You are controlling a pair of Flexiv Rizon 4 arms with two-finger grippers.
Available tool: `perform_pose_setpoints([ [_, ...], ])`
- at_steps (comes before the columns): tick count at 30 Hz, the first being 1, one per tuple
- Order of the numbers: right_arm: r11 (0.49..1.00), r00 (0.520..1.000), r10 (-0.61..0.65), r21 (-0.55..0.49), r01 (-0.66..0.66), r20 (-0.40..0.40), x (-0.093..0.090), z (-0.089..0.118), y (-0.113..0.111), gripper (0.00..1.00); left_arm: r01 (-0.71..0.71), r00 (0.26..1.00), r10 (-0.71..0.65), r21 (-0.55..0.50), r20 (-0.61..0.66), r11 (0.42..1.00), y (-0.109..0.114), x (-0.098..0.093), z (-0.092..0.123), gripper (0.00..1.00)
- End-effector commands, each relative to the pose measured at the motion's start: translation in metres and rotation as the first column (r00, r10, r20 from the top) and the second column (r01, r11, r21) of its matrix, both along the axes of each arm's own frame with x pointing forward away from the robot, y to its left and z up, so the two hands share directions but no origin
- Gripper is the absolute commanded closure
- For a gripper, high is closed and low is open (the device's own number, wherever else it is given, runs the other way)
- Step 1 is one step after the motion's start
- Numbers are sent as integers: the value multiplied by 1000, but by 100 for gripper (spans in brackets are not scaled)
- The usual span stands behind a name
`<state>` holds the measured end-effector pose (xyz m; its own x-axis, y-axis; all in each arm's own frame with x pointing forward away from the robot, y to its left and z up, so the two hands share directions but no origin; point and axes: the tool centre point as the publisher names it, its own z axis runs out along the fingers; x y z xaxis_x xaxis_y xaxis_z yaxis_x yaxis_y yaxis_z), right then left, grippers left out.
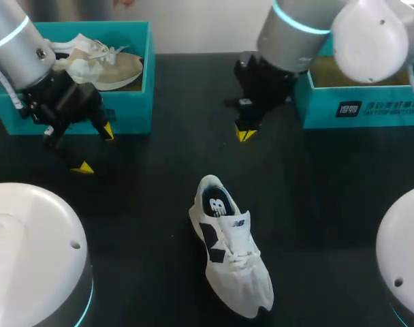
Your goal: Take the shoe out of the shoebox, open the shoe tongue, remove and reinsert the insole, then place the shoe into the shoebox
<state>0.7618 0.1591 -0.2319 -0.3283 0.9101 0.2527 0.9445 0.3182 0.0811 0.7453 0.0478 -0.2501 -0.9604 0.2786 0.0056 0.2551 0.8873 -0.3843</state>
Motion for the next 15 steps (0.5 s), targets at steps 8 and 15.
perform_pose_setpoints([
  [8, 974, 995, -57, -215, 74, 86, -6, -4, 15, 100, 0, 1000, 0, 1, 3, 1000, 1, -2, 1, 0],
  [15, 951, 978, -21, -299, 85, 210, -38, -24, 69, 100, 0, 1000, 0, 1, 3, 1000, 1, -2, 1, 0],
])
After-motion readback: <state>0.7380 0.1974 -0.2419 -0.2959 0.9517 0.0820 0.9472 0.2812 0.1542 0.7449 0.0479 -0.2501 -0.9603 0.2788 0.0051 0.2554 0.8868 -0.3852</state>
